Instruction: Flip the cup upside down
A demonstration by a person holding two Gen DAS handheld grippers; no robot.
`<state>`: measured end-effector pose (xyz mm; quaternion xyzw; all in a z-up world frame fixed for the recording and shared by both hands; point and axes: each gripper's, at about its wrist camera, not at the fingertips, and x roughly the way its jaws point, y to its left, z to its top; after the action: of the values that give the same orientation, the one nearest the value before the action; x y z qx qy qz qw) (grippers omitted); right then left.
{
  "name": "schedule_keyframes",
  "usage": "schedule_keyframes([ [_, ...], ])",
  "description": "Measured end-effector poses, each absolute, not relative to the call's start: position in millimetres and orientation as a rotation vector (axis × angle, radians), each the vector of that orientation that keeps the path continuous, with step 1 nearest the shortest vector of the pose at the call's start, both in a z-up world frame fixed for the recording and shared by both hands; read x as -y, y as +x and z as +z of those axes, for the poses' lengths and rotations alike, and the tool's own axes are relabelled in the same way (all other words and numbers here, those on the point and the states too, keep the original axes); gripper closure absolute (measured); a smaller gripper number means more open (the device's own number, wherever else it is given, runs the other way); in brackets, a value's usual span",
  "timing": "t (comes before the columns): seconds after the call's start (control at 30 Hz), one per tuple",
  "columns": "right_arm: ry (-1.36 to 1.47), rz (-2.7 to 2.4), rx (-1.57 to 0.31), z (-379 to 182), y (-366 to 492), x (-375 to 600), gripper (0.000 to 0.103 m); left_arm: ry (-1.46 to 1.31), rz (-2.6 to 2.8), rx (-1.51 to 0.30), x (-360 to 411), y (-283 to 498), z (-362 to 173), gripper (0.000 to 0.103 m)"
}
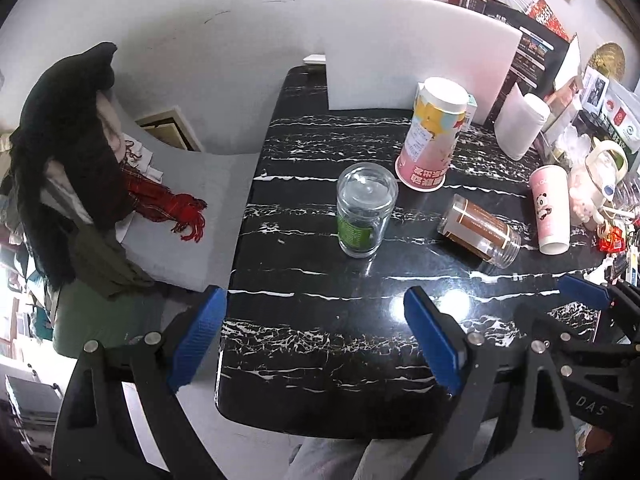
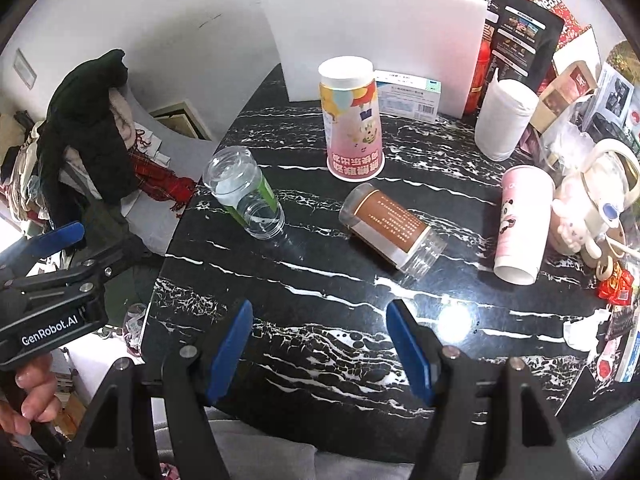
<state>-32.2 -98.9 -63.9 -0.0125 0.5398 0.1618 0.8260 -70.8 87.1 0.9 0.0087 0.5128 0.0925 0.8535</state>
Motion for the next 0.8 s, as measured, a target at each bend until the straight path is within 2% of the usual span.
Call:
schedule_keyframes([
  [0.8,-0.048,0.373,-1.139,-63.1,-36.6,94.4,0.033,-0.005,0.21,-1.085,-84.9,-74.9,-1.2,0.013],
])
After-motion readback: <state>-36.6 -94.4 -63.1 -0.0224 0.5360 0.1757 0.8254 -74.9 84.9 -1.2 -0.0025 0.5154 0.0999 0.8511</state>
